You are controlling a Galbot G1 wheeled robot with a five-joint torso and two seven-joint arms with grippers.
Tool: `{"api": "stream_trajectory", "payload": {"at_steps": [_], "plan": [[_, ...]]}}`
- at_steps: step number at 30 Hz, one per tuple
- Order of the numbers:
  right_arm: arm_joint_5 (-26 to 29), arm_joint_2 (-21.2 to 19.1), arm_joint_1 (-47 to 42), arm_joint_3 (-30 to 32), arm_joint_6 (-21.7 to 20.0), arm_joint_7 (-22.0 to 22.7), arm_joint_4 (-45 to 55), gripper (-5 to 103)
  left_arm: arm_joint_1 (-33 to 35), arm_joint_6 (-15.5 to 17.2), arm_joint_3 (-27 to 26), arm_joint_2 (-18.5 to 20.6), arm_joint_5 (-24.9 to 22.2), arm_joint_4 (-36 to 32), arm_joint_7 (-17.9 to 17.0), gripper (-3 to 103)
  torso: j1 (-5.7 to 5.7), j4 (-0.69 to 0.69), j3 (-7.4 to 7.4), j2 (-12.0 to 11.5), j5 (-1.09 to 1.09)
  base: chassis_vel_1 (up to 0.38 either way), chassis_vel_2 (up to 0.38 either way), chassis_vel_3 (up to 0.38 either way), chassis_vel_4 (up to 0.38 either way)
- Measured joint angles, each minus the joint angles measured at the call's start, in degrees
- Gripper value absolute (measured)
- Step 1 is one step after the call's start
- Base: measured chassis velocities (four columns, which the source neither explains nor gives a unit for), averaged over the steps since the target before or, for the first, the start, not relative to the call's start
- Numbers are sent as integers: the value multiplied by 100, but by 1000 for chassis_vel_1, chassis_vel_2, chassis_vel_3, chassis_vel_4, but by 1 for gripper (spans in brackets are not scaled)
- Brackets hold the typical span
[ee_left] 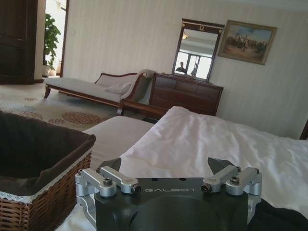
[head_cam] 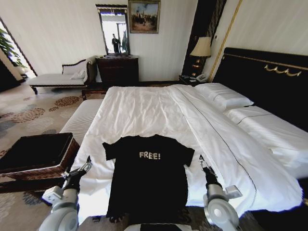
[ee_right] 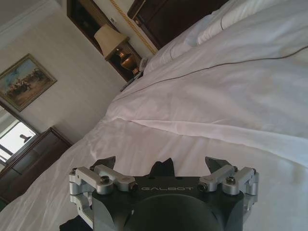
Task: Fold the clothes on the bed and place them into the basket.
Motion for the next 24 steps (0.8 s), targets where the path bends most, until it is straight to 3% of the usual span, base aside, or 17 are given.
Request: {"api": "stream_trajectory", "payload": {"at_steps": [2, 4, 5, 8, 15, 24], "plan": [[91, 83, 179, -49, -4, -19, -180, 100, 40, -83, -44, -37, -161, 6, 57, 100, 0, 2, 1, 0, 0, 0, 0, 0, 0], [282, 187, 622, -177, -26, 89, -600, 100, 122, -109, -145, -194, -833, -116, 153, 100, 0, 11, 1, 0, 4, 0, 0, 0, 0], [282, 187, 622, -177, -26, 89, -600, 100, 122, -109, -145, -194, -833, -116, 153, 100, 0, 11, 1, 0, 4, 0, 0, 0, 0], [540, 162, 1118, -312, -179, 188, -1014, 100, 47, 23, -273, -393, -1720, -212, 233, 100, 0, 5, 1, 0, 5, 0, 0, 0, 0], [841, -81, 1647, -523, -462, 221, -1420, 100, 63, 23, -292, -654, -1695, -273, 294, 100, 0, 7, 1, -1, 3, 0, 0, 0, 0], [970, 111, 2048, -604, -482, 195, -2043, 100, -114, 58, -208, -682, -1615, -282, 314, 100, 1, 4, 1, -1, 1, 0, 0, 0, 0]]}}
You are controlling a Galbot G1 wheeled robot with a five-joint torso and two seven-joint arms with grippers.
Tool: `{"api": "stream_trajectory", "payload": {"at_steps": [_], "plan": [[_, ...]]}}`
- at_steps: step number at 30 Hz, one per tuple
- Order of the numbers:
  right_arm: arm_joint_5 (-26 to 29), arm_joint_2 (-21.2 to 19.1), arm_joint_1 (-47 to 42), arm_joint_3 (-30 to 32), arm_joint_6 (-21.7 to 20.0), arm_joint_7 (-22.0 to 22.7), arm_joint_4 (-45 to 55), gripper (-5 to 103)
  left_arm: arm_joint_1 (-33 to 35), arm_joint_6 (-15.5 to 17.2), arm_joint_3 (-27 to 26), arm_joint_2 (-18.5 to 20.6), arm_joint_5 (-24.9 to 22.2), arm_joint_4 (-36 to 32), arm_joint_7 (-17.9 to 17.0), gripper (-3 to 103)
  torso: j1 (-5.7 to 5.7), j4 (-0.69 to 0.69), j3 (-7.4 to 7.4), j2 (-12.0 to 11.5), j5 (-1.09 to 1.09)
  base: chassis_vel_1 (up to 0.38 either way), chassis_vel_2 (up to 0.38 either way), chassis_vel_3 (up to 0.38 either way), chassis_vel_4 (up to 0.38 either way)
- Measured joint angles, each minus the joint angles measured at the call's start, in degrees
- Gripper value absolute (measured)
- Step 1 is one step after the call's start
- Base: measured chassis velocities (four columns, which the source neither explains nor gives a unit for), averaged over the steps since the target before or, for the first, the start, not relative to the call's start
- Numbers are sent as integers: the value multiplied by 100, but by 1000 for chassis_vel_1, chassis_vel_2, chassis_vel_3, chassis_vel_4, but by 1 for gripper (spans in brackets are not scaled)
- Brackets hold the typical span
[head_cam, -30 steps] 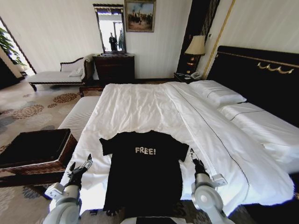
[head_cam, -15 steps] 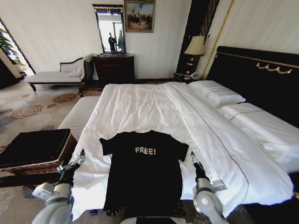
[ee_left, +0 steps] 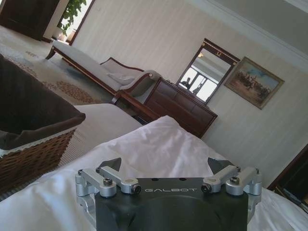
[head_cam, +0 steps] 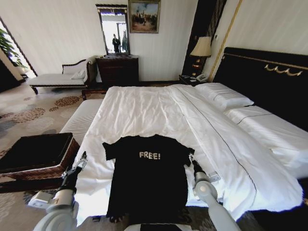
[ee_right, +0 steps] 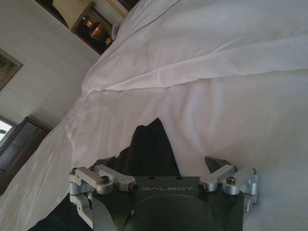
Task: Fold the clothes on the bed and place them into the basket.
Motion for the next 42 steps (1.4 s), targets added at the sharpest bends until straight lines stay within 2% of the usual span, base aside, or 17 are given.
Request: {"api": "stream_trajectory", "payload": {"at_steps": [8, 10, 11, 13, 14, 17, 20, 22, 23, 26, 27, 30, 33, 36, 39, 42], "plan": [[-11, 289, 259, -48, 21, -93, -338, 102, -41, -11, -83, 204, -4, 169, -22, 100, -1, 1, -1, 1, 0, 0, 0, 0, 0], [-36, 358, 321, -64, 34, -93, -394, 92, -60, -15, -129, 285, -33, 220, -34, 100, -1, 1, -1, 0, 1, 0, 0, 0, 0], [-36, 358, 321, -64, 34, -93, -394, 92, -60, -15, -129, 285, -33, 220, -34, 100, -1, 1, -1, 0, 1, 0, 0, 0, 0], [-47, 400, 342, -68, 37, -92, -399, 82, -63, -21, -147, 341, -34, 283, -36, 100, 0, 1, 0, 0, 2, 0, 0, 0, 0], [-47, 400, 342, -68, 37, -92, -399, 82, -63, -21, -147, 341, -34, 283, -36, 100, 0, 1, 0, 0, 2, 0, 0, 0, 0], [-71, 415, 375, -53, 45, -91, -436, 65, -102, -27, -165, 371, -34, 359, -41, 100, 0, 2, 0, 0, 2, 0, 0, 0, 0], [-107, 411, 390, -52, 64, -89, -459, 60, -127, -29, -167, 369, -34, 388, -46, 100, 0, 2, 0, 0, 2, 0, 0, 0, 0], [-161, 398, 403, -52, 95, -77, -474, 49, -158, -31, -162, 344, -21, 416, -50, 100, 0, 2, 0, 0, 3, 0, 0, 0, 0], [-161, 398, 403, -52, 95, -77, -474, 49, -158, -31, -162, 344, -21, 416, -50, 100, 0, 2, 0, 0, 3, 0, 0, 0, 0], [-248, 362, 406, -50, 171, 5, -475, 33, -218, -31, -99, 236, 68, 442, -56, 100, 0, 2, 0, 0, 2, 0, 0, 0, 0], [-248, 362, 406, -50, 171, 5, -475, 33, -218, -31, -99, 236, 68, 442, -56, 100, 0, 2, 0, 0, 2, 0, 0, 0, 0], [-266, 310, 362, -68, 203, 38, -382, 16, -239, -31, -47, 140, 159, 438, -58, 100, 0, 1, 0, 0, 2, 0, 0, 0, 0], [-269, 270, 329, -78, 225, 62, -278, 12, -246, -31, -27, 87, 207, 429, -59, 100, -1, 1, 0, 0, 2, 0, 0, 0, 0], [-294, 236, 259, -96, 285, 98, -60, 1, -246, -31, 1, -12, 281, 426, -59, 100, 0, 1, 0, 0, 2, 0, 0, 0, 0], [-382, 225, 195, -122, 320, 87, 97, 1, -235, -31, 14, -62, 315, 415, -60, 100, -1, 1, 0, 0, 2, 0, 0, 0, 0], [-549, 187, 115, -233, 353, -121, 340, 0, -220, -32, 27, -149, 359, 377, -60, 100, -2, 1, -1, 0, 2, 0, 0, 0, 0]]}}
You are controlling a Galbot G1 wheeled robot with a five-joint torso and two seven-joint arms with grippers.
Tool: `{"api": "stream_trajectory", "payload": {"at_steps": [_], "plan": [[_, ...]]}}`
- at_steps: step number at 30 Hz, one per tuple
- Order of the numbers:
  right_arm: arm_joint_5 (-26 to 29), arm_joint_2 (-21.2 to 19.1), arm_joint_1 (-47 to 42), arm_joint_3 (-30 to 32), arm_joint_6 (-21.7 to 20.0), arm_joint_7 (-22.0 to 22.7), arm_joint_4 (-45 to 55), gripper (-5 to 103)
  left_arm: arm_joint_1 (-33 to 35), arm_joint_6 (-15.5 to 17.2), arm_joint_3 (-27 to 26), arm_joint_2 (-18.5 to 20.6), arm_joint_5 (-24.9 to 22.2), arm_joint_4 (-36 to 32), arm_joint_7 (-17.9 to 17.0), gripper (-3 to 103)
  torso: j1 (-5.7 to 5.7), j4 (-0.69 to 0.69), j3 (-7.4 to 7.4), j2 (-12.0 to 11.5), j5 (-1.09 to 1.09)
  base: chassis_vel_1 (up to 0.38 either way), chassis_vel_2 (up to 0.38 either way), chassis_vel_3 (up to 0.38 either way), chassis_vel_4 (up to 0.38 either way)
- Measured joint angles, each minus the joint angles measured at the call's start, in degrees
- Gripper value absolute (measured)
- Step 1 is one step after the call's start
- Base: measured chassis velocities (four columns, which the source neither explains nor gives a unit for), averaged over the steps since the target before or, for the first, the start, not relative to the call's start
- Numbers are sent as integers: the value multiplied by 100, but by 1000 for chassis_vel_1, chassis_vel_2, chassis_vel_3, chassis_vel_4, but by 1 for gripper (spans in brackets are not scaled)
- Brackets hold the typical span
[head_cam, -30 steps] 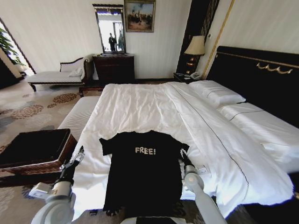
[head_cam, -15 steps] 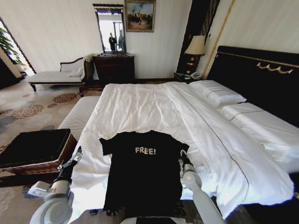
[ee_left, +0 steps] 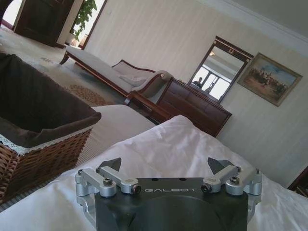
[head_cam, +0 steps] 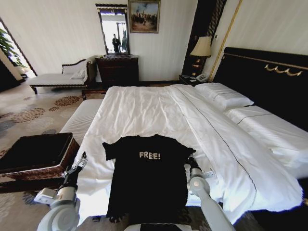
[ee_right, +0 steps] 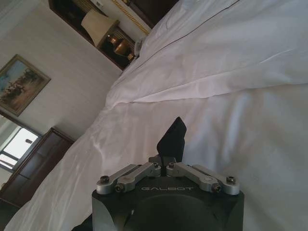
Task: Fold the clothes on the bed and place them into the basket.
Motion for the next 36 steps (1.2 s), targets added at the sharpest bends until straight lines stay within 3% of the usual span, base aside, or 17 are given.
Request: {"api": "stream_trajectory", "payload": {"at_steps": [12, 22, 34, 36], "plan": [[-448, -251, 279, -671, 90, -862, -237, 0, -24, -14, 50, -113, 87, -11, 0, 100, 1, 1, 0, 0, 0, 0, 0, 0, 0], [-711, -202, 278, -1216, 270, -1555, -371, 0, -114, -13, 6, -44, 66, 170, -11, 100, 1, 0, 0, 0, -1, 0, 0, 0, 0], [-1053, -74, 385, -1553, 322, -1578, -800, -2, -161, -7, -9, 8, 54, 267, -23, 100, 1, 1, 0, 0, 0, 0, 0, 0, 0], [-1170, -75, 329, -1568, 363, -1574, -800, 8, -145, -7, -16, 9, 54, 271, -24, 100, 1, 1, 0, 0, 0, 0, 0, 0, 0]]}}
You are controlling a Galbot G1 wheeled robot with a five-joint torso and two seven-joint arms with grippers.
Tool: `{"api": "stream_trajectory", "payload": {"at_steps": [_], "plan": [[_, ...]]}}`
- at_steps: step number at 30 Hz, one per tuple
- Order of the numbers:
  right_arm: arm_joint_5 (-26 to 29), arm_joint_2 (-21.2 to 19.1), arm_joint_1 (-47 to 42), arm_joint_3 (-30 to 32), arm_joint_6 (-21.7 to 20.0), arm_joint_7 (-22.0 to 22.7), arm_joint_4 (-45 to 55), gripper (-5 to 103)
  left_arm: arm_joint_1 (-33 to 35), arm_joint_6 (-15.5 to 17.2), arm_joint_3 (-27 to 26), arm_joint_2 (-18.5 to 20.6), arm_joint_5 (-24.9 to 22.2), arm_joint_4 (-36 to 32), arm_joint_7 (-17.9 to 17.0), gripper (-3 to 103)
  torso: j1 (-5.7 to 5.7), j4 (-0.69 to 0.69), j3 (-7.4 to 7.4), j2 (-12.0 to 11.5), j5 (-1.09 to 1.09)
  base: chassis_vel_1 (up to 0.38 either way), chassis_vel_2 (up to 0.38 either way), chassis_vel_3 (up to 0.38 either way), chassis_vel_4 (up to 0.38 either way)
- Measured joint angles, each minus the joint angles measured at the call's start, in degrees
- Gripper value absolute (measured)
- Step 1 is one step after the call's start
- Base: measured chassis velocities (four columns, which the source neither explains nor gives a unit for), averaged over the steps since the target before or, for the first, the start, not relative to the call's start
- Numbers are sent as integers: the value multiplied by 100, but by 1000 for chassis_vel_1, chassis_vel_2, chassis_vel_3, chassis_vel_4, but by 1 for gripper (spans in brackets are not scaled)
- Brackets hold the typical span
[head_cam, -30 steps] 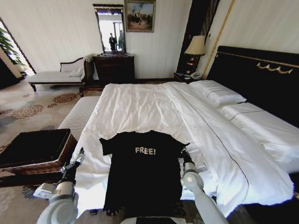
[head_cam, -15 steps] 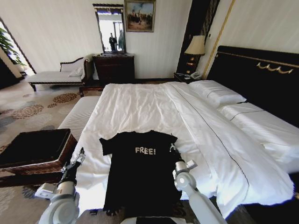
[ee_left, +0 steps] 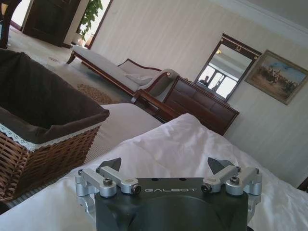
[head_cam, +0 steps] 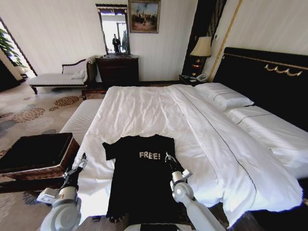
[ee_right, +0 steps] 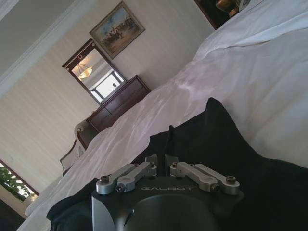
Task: Fold the clothes on the bed and place them into the basket.
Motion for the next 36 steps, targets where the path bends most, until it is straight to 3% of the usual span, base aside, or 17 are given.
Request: {"api": "stream_trajectory", "payload": {"at_steps": [2, 8, 11, 13, 17, 19, 20, 22, 23, 25, 28, 30, 36], "plan": [[-48, -14, -100, -2, 59, -67, 150, 19, 18, 0, -9, 0, 0, 2, 0, 100, 0, -1, 0, 0, 0, 0, 0, 0, 0], [94, 15, -266, 129, 229, -103, 643, 36, 49, -7, -21, -11, 11, 22, 0, 100, 0, -1, 0, 1, -1, 0, 0, 0, 0], [220, 21, -296, 227, 208, 188, 701, 52, 59, -11, -10, -29, 23, 23, 2, 100, 0, 0, 0, 1, 0, 0, 0, 0, 0], [230, 16, -307, 245, 174, 330, 683, 52, 54, -11, 0, -35, 31, 25, 4, 100, 0, 0, 0, 1, 0, 0, 0, 0, 0], [396, 53, -339, 335, -69, 1184, 651, 74, 28, 40, 42, -44, 193, 205, 21, 100, 0, -1, 0, 1, 1, 0, 0, 0, 0], [394, 64, -364, 366, -89, 1271, 644, 74, 20, 62, 51, -44, 303, 305, 21, 100, 0, 0, 0, 1, 1, 0, 0, 0, 0], [314, 69, -401, 406, -87, 1285, 639, 85, 12, 100, 66, -35, 331, 466, 22, 100, 1, 0, 0, 1, -1, 0, 0, 0, 0], [221, 85, -436, 467, -73, 1285, 684, 90, 7, 298, 82, -5, -648, 527, -2, 100, 1, 0, 0, 1, 0, 0, 0, 0, 0], [221, 85, -436, 467, -73, 1285, 684, 90, 7, 298, 82, -5, -648, 527, -2, 100, 1, 0, 0, 1, 0, 0, 0, 0, 0], [211, 139, -442, 603, -71, 1301, 818, 98, -124, 459, 47, 18, -1709, 571, -1, 100, 1, 0, 0, 1, 0, 0, 0, 0, 0], [212, 188, -447, 712, -70, 1335, 910, 100, -325, 588, 26, 124, -2125, 645, 44, 100, 1, 0, 0, 1, 0, 0, 0, 0, 0], [187, 228, -470, 769, -70, 1350, 963, 100, -649, 907, 17, 342, -2799, 758, -58, 100, 1, -1, 0, 1, 0, 0, 0, 0, 0], [80, 323, -545, 783, -78, 1410, 1060, 100, -1483, 1210, 189, 898, -2938, 1448, -172, 100, 1, -2, 0, 0, 0, 0, 0, 0, 0]]}}
